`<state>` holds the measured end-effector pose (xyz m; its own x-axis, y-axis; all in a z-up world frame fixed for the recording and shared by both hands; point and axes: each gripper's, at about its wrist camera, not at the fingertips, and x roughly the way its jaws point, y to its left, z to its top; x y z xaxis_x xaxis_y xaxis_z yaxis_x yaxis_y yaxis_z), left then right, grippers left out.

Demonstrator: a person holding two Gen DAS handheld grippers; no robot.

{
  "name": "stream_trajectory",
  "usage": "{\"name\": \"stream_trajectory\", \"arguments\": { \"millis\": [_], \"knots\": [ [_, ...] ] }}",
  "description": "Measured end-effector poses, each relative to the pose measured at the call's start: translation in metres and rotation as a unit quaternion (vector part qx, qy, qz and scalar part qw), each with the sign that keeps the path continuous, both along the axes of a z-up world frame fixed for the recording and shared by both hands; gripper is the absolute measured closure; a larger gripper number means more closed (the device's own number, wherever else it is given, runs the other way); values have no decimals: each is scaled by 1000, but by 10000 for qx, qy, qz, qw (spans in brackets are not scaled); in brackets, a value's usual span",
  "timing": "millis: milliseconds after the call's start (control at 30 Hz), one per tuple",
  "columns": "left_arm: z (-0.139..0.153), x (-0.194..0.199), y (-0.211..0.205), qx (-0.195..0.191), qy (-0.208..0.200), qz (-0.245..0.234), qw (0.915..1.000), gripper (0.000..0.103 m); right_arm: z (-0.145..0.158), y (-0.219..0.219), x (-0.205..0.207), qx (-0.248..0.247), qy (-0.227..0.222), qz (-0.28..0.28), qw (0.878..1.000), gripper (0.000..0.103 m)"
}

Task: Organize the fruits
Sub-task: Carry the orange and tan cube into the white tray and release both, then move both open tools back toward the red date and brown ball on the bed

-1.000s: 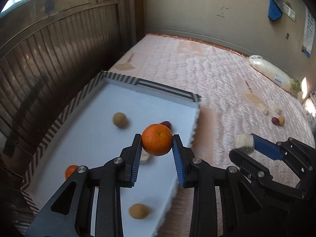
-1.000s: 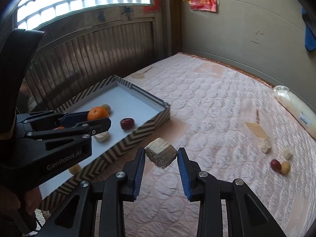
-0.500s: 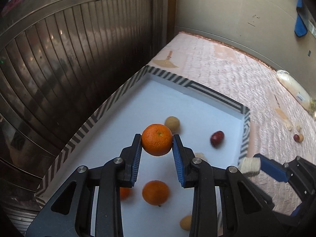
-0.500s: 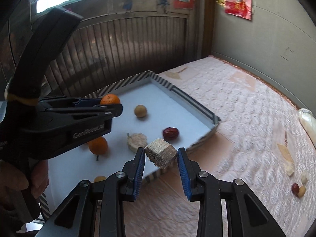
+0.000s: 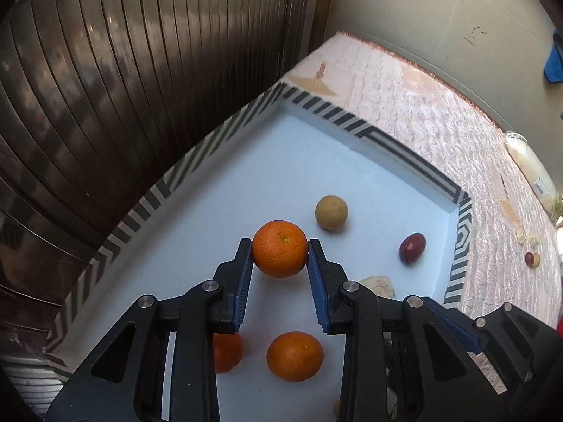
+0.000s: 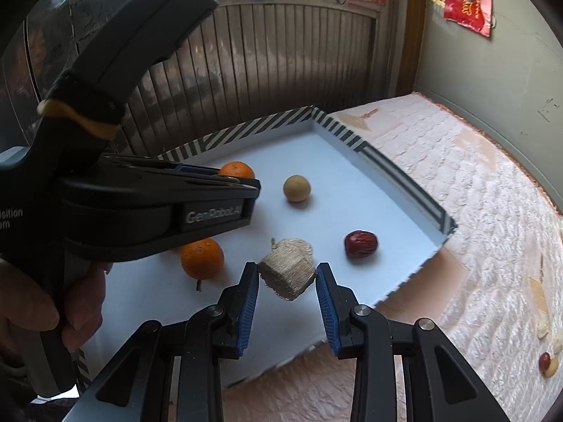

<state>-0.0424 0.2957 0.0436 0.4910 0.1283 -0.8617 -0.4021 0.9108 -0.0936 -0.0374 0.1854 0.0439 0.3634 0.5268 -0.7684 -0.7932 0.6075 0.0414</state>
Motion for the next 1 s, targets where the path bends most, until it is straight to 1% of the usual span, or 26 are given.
{"name": "stream_trajectory", "arguments": {
  "millis": [267,367,433,500,567,633,667,733,900,1000],
  "knots": [
    [-12,6,8,-220,230,100,9994,73,-12,11,3,-67,144,209,9997,71],
    [-11,5,8,-234,233,120,9994,73,-14,14,2,-65,175,295,9994,71],
    [-11,5,9,-251,232,149,9993,70,-16,15,2,-53,226,343,9991,71],
    [-11,7,9,-263,237,165,9992,70,-17,15,1,-36,231,367,9991,71],
    [-11,7,10,-266,238,185,9992,65,-17,13,1,-7,231,358,9991,71],
    [-8,5,10,-263,179,221,9992,54,-14,10,1,43,237,337,9991,71],
    [-7,3,9,-226,138,235,9994,51,-11,7,-1,69,229,327,9992,71],
    [-1,0,5,-74,33,257,9996,41,-7,2,-2,143,200,302,9992,69],
    [13,-5,-6,252,-162,229,9993,39,3,-16,-4,331,152,144,9992,68],
    [20,-7,-15,350,-272,179,9989,39,7,-30,-4,414,84,-16,9991,68]
  ]
}}
